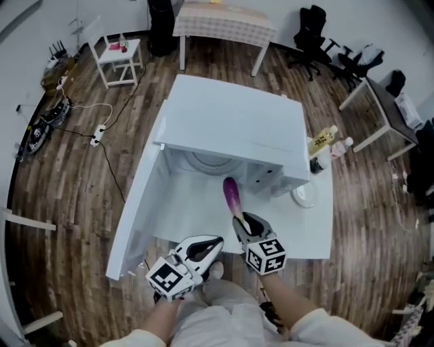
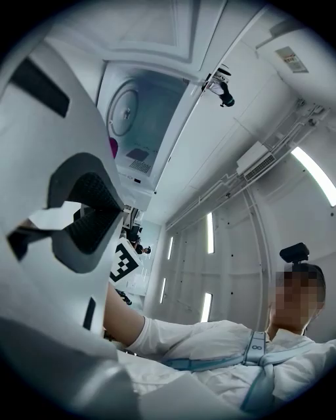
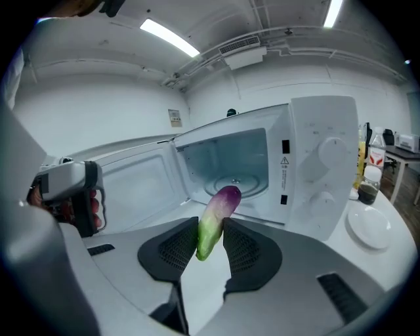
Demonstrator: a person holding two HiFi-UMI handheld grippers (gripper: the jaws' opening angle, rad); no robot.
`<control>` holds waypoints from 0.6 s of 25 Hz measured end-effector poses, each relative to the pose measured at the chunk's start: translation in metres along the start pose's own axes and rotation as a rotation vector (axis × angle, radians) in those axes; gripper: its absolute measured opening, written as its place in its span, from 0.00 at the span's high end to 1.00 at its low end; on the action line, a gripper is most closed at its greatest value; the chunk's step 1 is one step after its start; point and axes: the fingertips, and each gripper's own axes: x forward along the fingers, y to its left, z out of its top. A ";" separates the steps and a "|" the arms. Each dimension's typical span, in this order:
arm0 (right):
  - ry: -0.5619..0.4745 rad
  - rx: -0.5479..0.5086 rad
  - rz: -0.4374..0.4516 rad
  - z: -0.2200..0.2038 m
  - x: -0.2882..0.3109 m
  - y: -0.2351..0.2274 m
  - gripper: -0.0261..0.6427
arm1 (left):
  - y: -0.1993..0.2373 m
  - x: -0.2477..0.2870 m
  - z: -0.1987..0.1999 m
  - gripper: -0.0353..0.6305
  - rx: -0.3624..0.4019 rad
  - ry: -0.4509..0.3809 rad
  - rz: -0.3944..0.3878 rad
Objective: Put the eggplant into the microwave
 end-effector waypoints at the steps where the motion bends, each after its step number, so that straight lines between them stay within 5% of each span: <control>1: 0.000 -0.013 0.004 0.005 0.006 -0.001 0.76 | 0.002 -0.001 -0.001 0.94 -0.003 0.001 0.009; 15: -0.005 -0.180 0.015 0.057 0.099 -0.014 0.76 | 0.058 0.003 -0.012 0.94 -0.032 -0.036 0.108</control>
